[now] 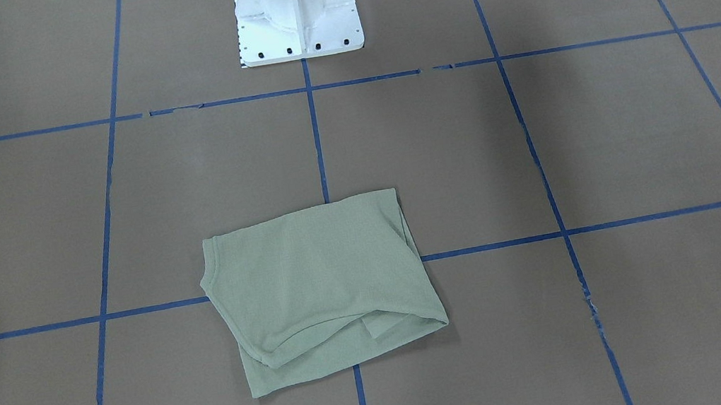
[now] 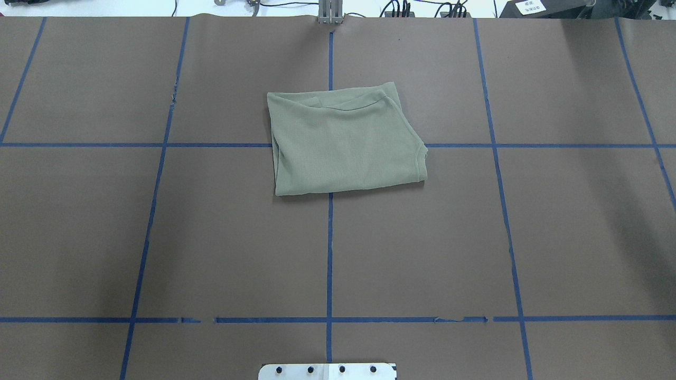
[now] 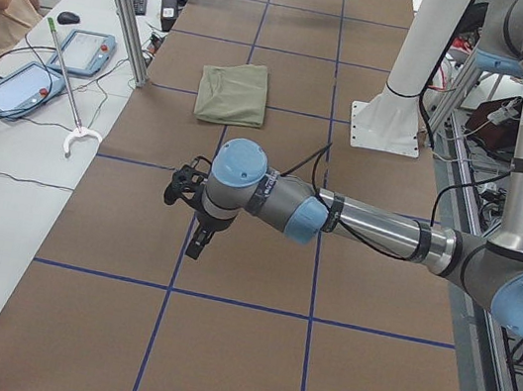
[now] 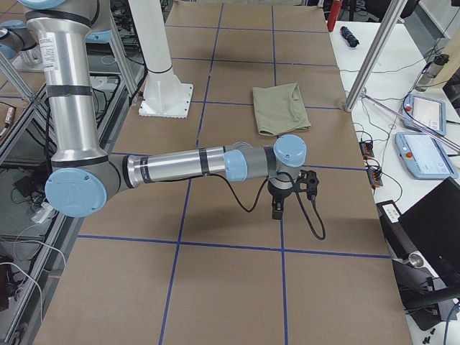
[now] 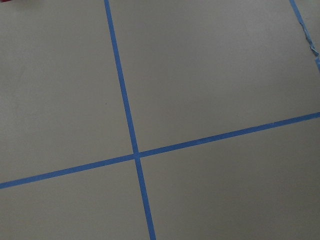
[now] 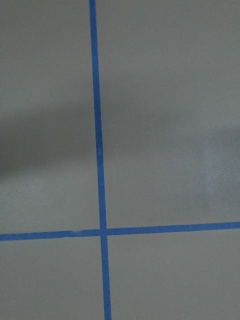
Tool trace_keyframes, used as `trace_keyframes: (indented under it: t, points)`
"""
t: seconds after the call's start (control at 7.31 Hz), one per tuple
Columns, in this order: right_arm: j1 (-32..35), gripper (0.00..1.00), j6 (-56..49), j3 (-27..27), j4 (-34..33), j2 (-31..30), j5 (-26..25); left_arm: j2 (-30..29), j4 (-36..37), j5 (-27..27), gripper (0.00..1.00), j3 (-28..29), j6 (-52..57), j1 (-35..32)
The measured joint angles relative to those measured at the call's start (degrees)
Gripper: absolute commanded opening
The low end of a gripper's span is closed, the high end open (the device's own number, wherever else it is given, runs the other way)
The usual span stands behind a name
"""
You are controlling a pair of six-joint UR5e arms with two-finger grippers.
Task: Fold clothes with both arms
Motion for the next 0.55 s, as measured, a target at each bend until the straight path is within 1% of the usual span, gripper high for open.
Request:
trace_keyframes:
  t: [0.27,0.55]
  points:
    - [-0.1,1.00,0.1,-0.4,0.2,0.5,-0.2,0.4,-0.4,0.1,0.99,-1.4,-1.4,0.3]
    - [-0.1,1.00,0.3,-0.3,0.2,0.4,-0.4,0.4,0.9,0.2,0.99,-3.0,-3.1,0.5]
